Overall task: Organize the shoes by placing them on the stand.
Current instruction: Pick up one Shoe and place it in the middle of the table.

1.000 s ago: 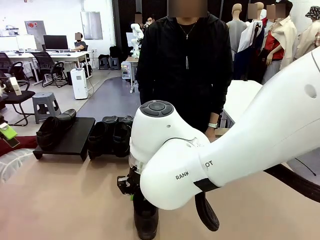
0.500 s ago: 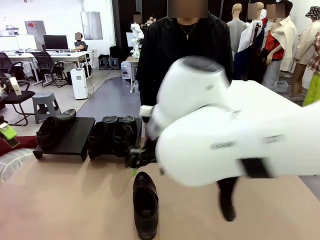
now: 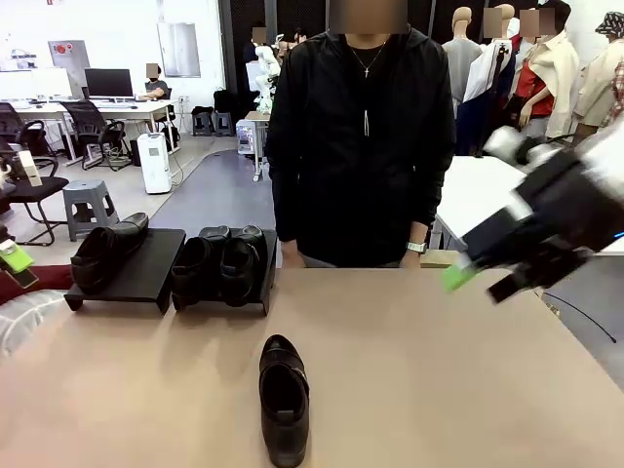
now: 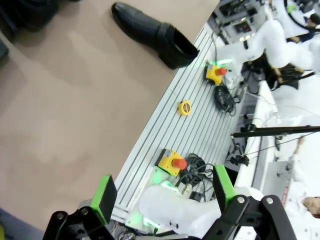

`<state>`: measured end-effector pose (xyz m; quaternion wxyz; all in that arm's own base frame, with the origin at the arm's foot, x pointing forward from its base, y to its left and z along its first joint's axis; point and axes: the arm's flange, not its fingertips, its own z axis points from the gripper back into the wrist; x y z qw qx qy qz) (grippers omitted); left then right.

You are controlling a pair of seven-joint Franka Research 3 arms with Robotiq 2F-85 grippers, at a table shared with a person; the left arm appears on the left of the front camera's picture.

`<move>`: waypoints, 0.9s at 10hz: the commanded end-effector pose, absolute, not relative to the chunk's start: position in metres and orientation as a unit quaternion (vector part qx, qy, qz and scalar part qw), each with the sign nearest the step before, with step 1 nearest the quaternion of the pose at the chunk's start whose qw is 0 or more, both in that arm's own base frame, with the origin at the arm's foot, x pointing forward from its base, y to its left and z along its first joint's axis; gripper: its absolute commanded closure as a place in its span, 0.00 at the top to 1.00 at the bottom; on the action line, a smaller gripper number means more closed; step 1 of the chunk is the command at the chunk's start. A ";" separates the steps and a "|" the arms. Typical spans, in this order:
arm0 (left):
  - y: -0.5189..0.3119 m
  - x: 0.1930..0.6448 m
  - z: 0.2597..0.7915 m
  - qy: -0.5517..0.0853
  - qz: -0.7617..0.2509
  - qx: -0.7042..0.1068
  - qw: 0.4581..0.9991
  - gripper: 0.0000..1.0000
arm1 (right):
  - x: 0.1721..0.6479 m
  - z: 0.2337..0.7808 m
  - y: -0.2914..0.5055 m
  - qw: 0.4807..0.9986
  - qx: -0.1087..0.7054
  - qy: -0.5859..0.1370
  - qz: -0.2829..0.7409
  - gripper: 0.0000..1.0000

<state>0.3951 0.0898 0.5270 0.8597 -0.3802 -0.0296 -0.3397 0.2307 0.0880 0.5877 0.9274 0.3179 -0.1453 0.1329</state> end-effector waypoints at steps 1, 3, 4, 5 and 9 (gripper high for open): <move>0.090 0.393 0.529 -0.024 -0.336 -0.375 0.864 1.00 | 0.243 0.545 0.035 0.898 0.408 -0.139 0.091 1.00; 0.090 0.393 0.529 -0.024 -0.336 -0.375 0.864 1.00 | 0.237 0.588 0.047 0.912 0.366 -0.150 0.113 1.00; 0.090 0.393 0.529 -0.024 -0.336 -0.375 0.864 1.00 | 0.237 0.588 0.047 0.912 0.366 -0.150 0.113 1.00; 0.090 0.393 0.529 -0.024 -0.336 -0.375 0.864 1.00 | 0.237 0.588 0.047 0.912 0.366 -0.150 0.113 1.00; 0.090 0.393 0.529 -0.024 -0.336 -0.375 0.864 1.00 | 0.237 0.588 0.047 0.912 0.366 -0.150 0.113 1.00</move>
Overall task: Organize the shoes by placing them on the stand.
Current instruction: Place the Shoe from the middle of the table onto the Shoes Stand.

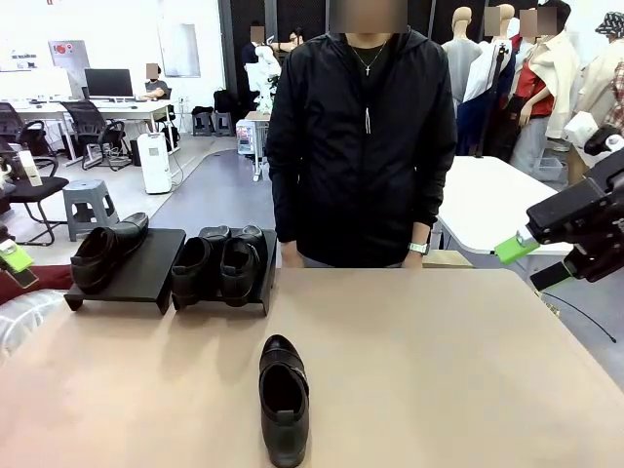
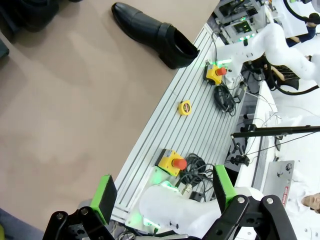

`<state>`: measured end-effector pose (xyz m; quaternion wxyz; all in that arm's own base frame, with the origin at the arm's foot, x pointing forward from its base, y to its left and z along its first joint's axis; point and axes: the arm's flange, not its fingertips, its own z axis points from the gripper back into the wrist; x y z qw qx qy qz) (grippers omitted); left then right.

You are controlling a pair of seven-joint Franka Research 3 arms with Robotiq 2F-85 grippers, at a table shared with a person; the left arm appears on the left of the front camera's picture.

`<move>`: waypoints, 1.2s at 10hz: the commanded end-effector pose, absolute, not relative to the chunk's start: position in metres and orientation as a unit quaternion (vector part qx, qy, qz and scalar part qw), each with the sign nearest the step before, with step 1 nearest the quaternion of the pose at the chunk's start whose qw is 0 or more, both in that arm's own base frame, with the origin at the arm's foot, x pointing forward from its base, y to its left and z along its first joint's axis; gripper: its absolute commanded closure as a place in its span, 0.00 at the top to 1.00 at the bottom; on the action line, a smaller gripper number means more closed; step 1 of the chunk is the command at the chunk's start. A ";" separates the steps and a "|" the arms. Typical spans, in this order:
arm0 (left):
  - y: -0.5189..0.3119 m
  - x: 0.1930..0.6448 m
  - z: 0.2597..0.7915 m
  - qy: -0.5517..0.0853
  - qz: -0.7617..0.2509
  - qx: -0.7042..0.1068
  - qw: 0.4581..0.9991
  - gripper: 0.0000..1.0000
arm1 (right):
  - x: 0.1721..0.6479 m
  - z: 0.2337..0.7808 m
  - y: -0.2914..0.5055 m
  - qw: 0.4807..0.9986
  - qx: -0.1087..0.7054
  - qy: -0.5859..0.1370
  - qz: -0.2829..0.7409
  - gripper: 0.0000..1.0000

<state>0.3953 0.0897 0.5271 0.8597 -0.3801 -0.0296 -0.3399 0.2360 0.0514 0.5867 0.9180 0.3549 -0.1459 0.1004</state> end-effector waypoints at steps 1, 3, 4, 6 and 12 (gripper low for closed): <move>0.090 0.393 0.529 -0.024 -0.336 -0.375 0.864 1.00 | 0.237 0.588 0.047 0.912 0.366 -0.150 0.113 1.00; 0.090 0.393 0.529 -0.024 -0.336 -0.375 0.864 1.00 | 0.237 0.588 0.047 0.912 0.366 -0.150 0.113 1.00; 0.090 0.393 0.529 -0.024 -0.336 -0.375 0.864 1.00 | 0.237 0.588 0.047 0.912 0.366 -0.150 0.113 1.00; 0.090 0.395 0.527 -0.030 -0.340 -0.380 0.860 1.00 | 0.237 0.588 0.047 0.912 0.366 -0.150 0.113 1.00; -0.232 0.414 0.497 0.164 -0.306 -0.107 0.932 1.00 | 0.237 0.588 0.047 0.912 0.366 -0.150 0.113 1.00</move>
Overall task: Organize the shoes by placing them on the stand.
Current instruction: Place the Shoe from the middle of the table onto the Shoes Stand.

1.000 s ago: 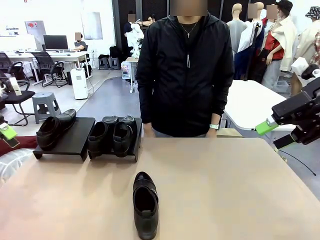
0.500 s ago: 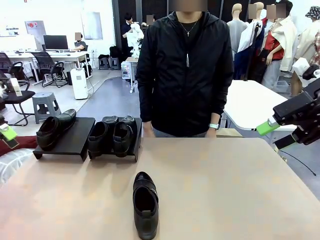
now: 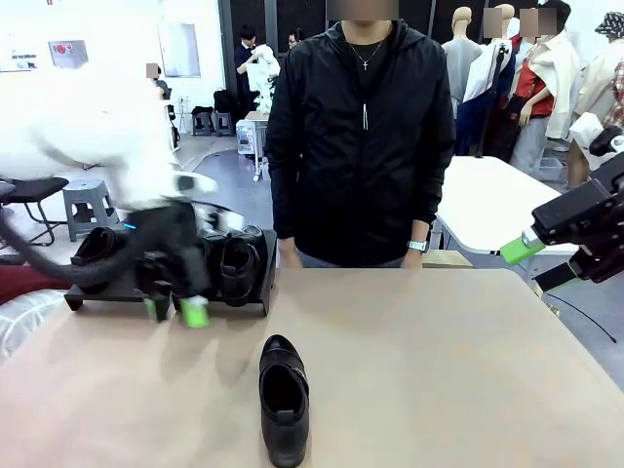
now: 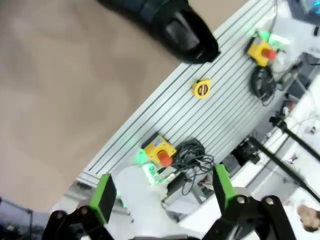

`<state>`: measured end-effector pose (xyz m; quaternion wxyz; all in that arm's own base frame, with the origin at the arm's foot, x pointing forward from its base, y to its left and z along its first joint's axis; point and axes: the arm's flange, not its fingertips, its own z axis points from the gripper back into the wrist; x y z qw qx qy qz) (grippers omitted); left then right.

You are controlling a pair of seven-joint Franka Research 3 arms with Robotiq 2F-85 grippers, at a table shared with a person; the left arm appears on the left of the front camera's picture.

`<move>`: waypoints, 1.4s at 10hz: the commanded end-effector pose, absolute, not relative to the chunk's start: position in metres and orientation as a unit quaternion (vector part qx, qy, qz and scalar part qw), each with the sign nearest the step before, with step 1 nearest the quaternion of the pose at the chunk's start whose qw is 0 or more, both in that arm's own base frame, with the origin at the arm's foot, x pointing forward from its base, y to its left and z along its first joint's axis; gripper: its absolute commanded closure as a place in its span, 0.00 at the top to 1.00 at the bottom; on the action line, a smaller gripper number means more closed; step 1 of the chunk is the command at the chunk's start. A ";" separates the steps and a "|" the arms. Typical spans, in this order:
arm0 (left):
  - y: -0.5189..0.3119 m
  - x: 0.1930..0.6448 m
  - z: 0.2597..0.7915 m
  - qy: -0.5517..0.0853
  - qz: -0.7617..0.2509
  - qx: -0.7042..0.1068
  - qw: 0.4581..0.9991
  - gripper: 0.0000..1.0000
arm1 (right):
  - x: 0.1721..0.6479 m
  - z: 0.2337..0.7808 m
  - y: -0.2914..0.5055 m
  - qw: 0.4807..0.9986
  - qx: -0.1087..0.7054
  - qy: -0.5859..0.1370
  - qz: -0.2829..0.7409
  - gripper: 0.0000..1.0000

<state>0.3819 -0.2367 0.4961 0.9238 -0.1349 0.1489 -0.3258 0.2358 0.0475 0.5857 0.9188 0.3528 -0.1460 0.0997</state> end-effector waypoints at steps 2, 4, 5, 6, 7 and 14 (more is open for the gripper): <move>-0.254 0.412 0.495 0.179 -0.317 -0.099 0.926 1.00 | 0.237 0.588 0.047 0.912 0.366 -0.150 0.113 1.00; -0.279 0.398 0.476 0.168 -0.301 -0.109 0.932 1.00 | 0.237 0.588 0.047 0.912 0.366 -0.150 0.113 1.00; -0.279 0.398 0.476 0.168 -0.301 -0.109 0.932 1.00 | 0.237 0.588 0.047 0.912 0.366 -0.150 0.113 1.00; -0.251 0.409 0.501 0.151 -0.313 -0.115 0.931 1.00 | 0.237 0.588 0.047 0.912 0.366 -0.150 0.113 1.00; -0.264 0.408 0.485 0.132 -0.232 -0.115 0.957 1.00 | 0.237 0.588 0.047 0.912 0.366 -0.150 0.113 1.00; -0.332 0.375 0.410 0.052 0.012 -0.004 0.999 1.00 | 0.237 0.588 0.047 0.912 0.366 -0.150 0.113 1.00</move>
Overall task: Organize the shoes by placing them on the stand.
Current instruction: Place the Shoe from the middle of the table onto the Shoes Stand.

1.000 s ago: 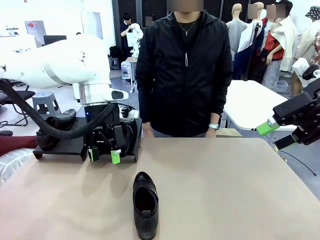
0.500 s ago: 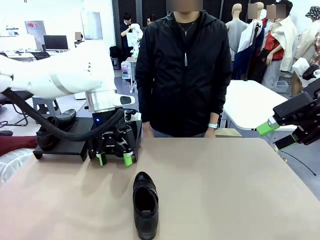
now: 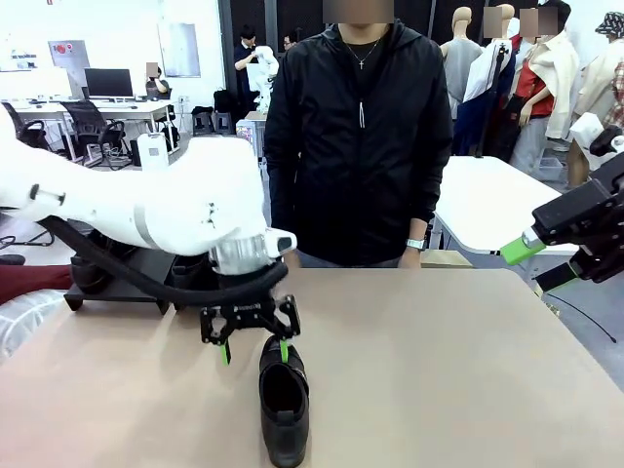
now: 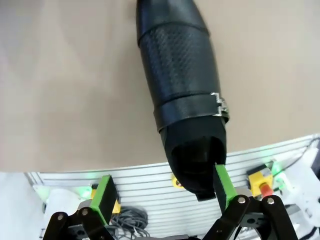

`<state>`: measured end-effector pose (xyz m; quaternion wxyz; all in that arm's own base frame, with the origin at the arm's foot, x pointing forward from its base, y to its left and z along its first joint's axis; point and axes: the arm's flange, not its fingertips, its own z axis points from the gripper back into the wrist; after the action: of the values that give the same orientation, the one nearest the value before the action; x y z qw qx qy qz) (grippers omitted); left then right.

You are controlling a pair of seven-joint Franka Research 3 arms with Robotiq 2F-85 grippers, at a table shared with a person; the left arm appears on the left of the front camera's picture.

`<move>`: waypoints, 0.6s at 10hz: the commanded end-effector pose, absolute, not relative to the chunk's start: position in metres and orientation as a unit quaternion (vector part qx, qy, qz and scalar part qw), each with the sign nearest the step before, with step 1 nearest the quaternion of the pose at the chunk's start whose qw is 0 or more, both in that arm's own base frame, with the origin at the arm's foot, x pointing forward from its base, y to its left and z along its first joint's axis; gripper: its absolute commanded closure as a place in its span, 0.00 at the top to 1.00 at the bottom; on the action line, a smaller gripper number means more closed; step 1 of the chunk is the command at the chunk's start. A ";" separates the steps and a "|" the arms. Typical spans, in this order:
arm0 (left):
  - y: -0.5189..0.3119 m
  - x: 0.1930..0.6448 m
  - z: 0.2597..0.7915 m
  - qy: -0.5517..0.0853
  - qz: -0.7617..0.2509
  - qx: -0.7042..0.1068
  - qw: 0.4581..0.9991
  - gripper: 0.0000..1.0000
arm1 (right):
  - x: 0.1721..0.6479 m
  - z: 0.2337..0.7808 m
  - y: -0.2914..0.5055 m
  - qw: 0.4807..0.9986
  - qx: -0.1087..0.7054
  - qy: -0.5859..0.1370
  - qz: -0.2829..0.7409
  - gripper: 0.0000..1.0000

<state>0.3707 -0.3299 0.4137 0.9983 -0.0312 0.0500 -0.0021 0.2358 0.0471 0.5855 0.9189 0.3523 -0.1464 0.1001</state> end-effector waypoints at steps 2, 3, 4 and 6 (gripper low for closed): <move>-0.338 0.378 0.388 0.044 0.018 0.002 0.999 1.00 | 0.237 0.588 0.047 0.912 0.366 -0.150 0.113 1.00; -0.341 0.379 0.376 0.041 0.009 0.004 0.999 1.00 | 0.237 0.588 0.047 0.912 0.366 -0.150 0.113 1.00; -0.343 0.381 0.365 0.029 0.018 0.000 0.999 1.00 | 0.237 0.588 0.047 0.912 0.366 -0.150 0.113 1.00; -0.342 0.385 0.352 0.046 0.009 0.007 0.999 1.00 | 0.237 0.588 0.047 0.912 0.366 -0.150 0.113 1.00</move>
<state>0.3830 -0.3417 0.3547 0.9985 -0.0038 0.0536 0.0046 0.2358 0.0470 0.5855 0.9189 0.3523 -0.1464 0.1002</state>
